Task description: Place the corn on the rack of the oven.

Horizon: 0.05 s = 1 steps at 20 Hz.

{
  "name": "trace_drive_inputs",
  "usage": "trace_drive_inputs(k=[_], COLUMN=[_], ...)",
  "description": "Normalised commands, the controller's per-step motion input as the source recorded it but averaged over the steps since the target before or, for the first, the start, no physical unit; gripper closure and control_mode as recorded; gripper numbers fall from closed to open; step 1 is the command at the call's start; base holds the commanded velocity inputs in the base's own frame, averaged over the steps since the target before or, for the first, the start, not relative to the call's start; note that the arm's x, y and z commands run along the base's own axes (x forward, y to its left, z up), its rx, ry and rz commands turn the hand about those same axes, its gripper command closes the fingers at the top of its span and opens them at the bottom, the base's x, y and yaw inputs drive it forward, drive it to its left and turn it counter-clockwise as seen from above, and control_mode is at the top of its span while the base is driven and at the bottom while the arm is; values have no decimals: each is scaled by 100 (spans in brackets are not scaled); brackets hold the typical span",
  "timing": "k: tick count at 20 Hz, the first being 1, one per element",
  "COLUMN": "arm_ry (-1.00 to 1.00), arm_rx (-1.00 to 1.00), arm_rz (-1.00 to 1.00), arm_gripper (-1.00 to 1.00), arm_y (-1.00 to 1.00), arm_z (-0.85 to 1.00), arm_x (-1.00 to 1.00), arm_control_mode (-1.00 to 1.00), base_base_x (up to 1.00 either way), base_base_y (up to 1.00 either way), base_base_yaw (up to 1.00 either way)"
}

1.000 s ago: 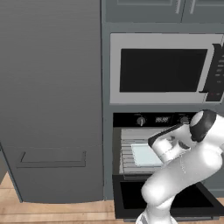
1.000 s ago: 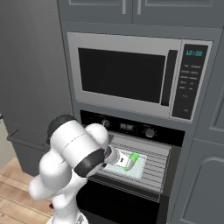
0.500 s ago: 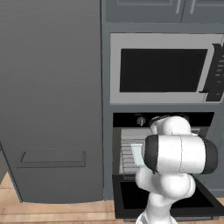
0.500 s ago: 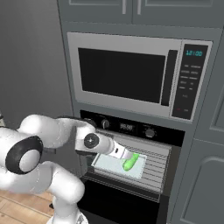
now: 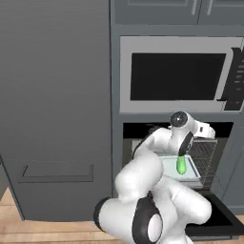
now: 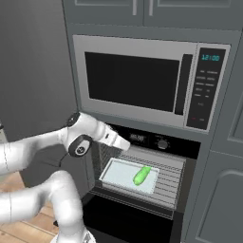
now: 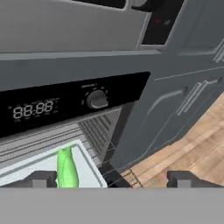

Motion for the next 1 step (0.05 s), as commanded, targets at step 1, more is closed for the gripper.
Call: trace_drive_inputs(k=[1], arm_ry=[29], arm_rx=[17], arm_rz=[-14], arm_gripper=[-100], arm_y=[0], arm_z=[100], arm_x=[-100], arm_control_mode=[-100], base_base_x=[0], base_base_y=[0], base_base_yaw=[0])
